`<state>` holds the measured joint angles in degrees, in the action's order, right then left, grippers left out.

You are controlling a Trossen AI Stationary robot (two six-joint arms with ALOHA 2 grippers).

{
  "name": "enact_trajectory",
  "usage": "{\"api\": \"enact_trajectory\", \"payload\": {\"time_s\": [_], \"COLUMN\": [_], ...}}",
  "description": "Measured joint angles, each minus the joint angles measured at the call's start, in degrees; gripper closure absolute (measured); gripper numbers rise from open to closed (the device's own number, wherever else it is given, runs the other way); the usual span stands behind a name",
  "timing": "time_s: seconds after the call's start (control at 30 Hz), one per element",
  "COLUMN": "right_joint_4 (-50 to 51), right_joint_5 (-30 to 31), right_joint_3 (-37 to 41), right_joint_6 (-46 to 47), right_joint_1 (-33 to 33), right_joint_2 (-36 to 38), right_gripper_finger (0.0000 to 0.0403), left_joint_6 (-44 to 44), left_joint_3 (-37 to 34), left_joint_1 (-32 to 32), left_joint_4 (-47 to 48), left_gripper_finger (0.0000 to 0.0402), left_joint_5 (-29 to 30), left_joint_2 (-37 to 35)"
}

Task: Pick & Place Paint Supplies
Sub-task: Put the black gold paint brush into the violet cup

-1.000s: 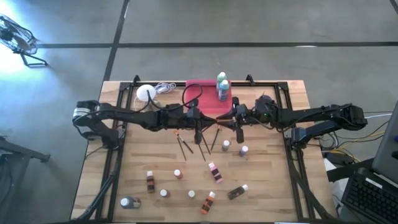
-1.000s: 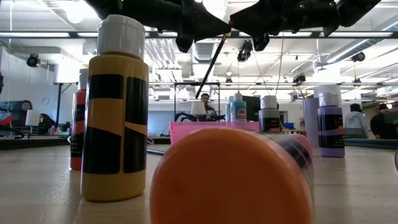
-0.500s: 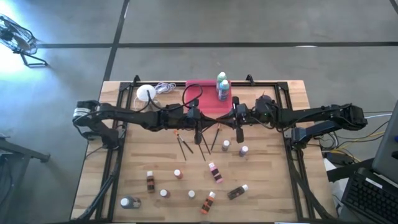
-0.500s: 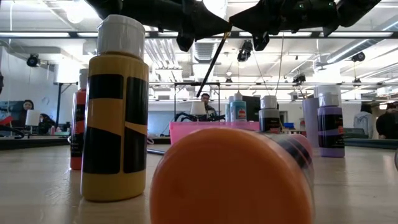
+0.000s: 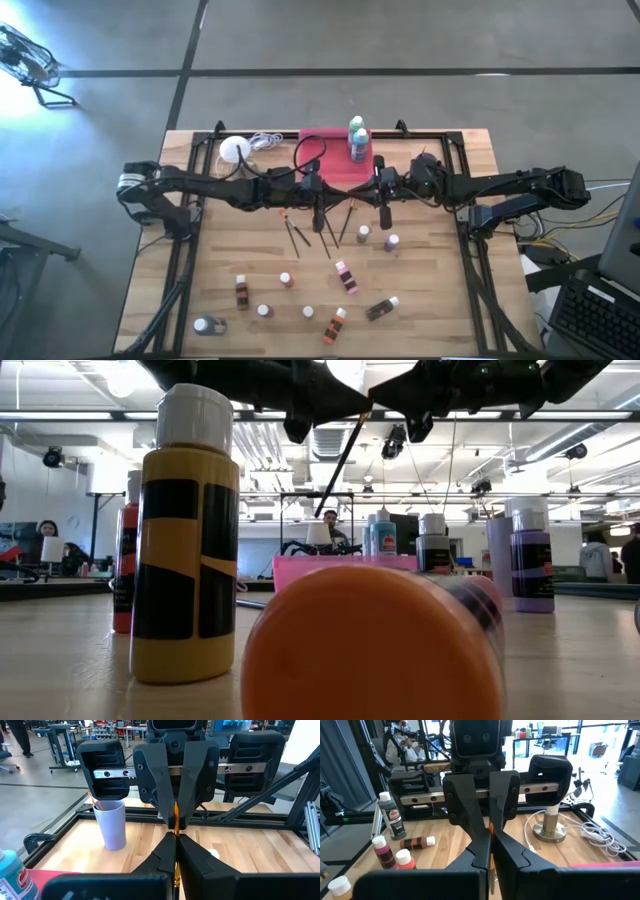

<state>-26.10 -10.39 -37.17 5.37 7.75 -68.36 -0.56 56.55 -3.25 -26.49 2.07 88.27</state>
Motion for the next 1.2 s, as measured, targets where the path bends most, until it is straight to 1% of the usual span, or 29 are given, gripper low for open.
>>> {"api": "enact_trajectory", "payload": {"time_s": [0.07, 0.17, 0.37, 0.53, 0.67, 0.8, 0.87, 0.93, 1.1, 1.2], "right_joint_4": [0.2, 0.3, 0.4, 0.9, 1.9, 1.9, 2.8, 5.6, 21.9, 32.2], "right_joint_5": [0.0, -0.1, -0.2, -0.2, -0.2, 0.8, 4.1, 9.0, 24.2, 32.5], "right_joint_3": [0.0, 0.0, 0.0, 0.0, 0.0, 0.0, 0.0, -0.5, -5.1, -9.2], "right_joint_6": [0.0, 0.0, 0.0, 0.0, 0.0, -0.7, -2.4, -3.9, -3.8, -3.1], "right_joint_1": [0.0, 0.0, 0.0, 0.0, 0.0, 0.1, 0.2, 0.4, 1.6, 2.1], "right_joint_2": [0.0, 0.0, 0.0, 0.0, 0.0, 0.1, 0.6, 1.3, 3.5, 4.8], "right_gripper_finger": [0.0393, 0.0394, 0.0394, 0.0394, 0.0394, 0.0394, 0.0394, 0.0394, 0.0394, 0.0394], "left_joint_6": [0.3, 0.4, 0.6, 2.6, 5.4, 6.9, 7.5, 8.0, 7.5, 6.4], "left_joint_3": [0.0, 0.0, 0.1, 0.1, 0.1, 0.0, -0.6, -1.3, -3.7, -5.7], "left_joint_1": [0.0, 0.0, 0.0, 0.0, 0.0, 0.0, 0.0, 0.0, 0.0, -0.1], "left_joint_4": [0.1, 0.5, 0.6, 1.4, 6.0, 11.5, 13.4, 14.7, 18.8, 19.0], "left_gripper_finger": [0.038, 0.0354, 0.0277, 0.0214, 0.0181, 0.0169, 0.0168, 0.0169, 0.017, 0.017], "left_joint_5": [0.1, 0.4, 0.6, 1.6, 4.1, 10.1, 13.7, 17.7, 26.9, 28.6], "left_joint_2": [0.0, -0.1, -0.2, -1.8, -4.8, -8.3, -9.9, -11.2, -14.7, -16.4]}}
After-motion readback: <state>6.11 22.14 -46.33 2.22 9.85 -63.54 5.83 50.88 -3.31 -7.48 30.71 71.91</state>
